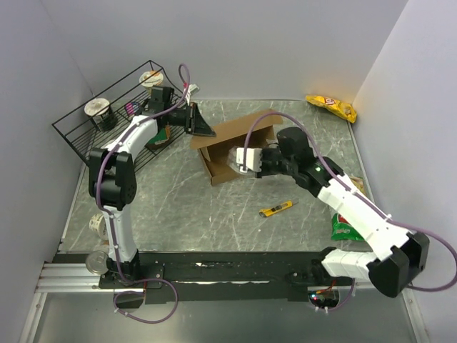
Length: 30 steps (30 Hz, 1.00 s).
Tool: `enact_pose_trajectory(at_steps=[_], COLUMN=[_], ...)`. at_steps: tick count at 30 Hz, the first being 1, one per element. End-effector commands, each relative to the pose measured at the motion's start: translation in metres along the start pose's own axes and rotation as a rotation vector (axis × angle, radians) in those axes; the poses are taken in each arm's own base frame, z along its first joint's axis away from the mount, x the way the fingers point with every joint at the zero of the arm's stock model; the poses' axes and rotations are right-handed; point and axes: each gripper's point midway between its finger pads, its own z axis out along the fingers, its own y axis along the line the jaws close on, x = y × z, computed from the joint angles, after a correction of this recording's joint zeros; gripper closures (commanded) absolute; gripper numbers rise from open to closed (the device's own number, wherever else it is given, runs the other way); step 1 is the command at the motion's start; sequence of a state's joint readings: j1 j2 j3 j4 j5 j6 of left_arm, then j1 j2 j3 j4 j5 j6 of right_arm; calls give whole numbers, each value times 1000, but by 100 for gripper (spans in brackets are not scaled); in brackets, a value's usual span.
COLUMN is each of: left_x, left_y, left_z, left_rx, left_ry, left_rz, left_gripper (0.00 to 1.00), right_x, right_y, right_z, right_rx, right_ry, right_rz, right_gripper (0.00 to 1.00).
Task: Unpack the express box
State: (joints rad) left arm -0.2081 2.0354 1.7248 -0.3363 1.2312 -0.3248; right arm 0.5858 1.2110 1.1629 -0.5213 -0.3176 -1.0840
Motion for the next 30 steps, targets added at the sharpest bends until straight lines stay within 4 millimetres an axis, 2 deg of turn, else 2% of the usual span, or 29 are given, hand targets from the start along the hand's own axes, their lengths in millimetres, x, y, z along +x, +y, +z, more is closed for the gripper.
enact_pose_trajectory(at_steps=[1,3,6,9,10,11,12,13,18,20,21,23,24,25,26,27,28,29,30], left_x=[-10,-7,-3,4,6,5,6,5,-8,-19,-19,-31,-30,-34,-43,-44,-48,-59,-64], left_y=[1,-8,-11,-10,-11,-11,-10,-11,-26,-31,-35,-42,-44,-47,-56,-53,-56,-64,-63], left_z=[-14,-20,-24,-24,-25,-25,-25,-26,-32,-36,-38,-45,-48,-51,-56,-60,-64,-69,-73], left_rx=[-101,-71,-68,-72,-65,-71,-76,-80,-95,-133,-143,-192,-212,-238,-260,-304,-327,-345,-382], left_ry=[-31,-33,-37,-30,-27,-27,-25,-27,-35,-51,-47,-60,-54,-58,-72,-62,-66,-78,-84], left_rz=[62,56,41,32,29,30,31,37,121,177,182,265,268,288,332,357,373,417,426], left_gripper=[86,85,83,79,76,70,53,1,4,4,4,4,4,4,4,4,4,4,4], right_x=[71,104,137,148,147,150,145,140,106,98,94,93,87,91,91,86,90,89,84], right_y=[30,23,18,15,14,9,-5,-10,-36,-34,-45,-47,-61,-69,-74,-86,-94,-99,-111], right_z=[-22,-33,-46,-43,-41,-42,-43,-45,-55,-57,-62,-68,-72,-79,-84,-91,-99,-104,-111], right_rx=[22,96,139,157,165,199,243,265,279,256,284,304,350,404,433,482,547,575,616], right_ry=[259,339,412,434,428,444,427,419,320,315,312,342,331,357,368,350,372,375,354], right_rz=[197,298,503,582,599,617,638,696,788,846,863,945,987,1004,1016,1038,1042,1051,1057], right_gripper=[100,100,100,100,85,61,12,0,0,0,0,0,0,0,0,0,0,0,0])
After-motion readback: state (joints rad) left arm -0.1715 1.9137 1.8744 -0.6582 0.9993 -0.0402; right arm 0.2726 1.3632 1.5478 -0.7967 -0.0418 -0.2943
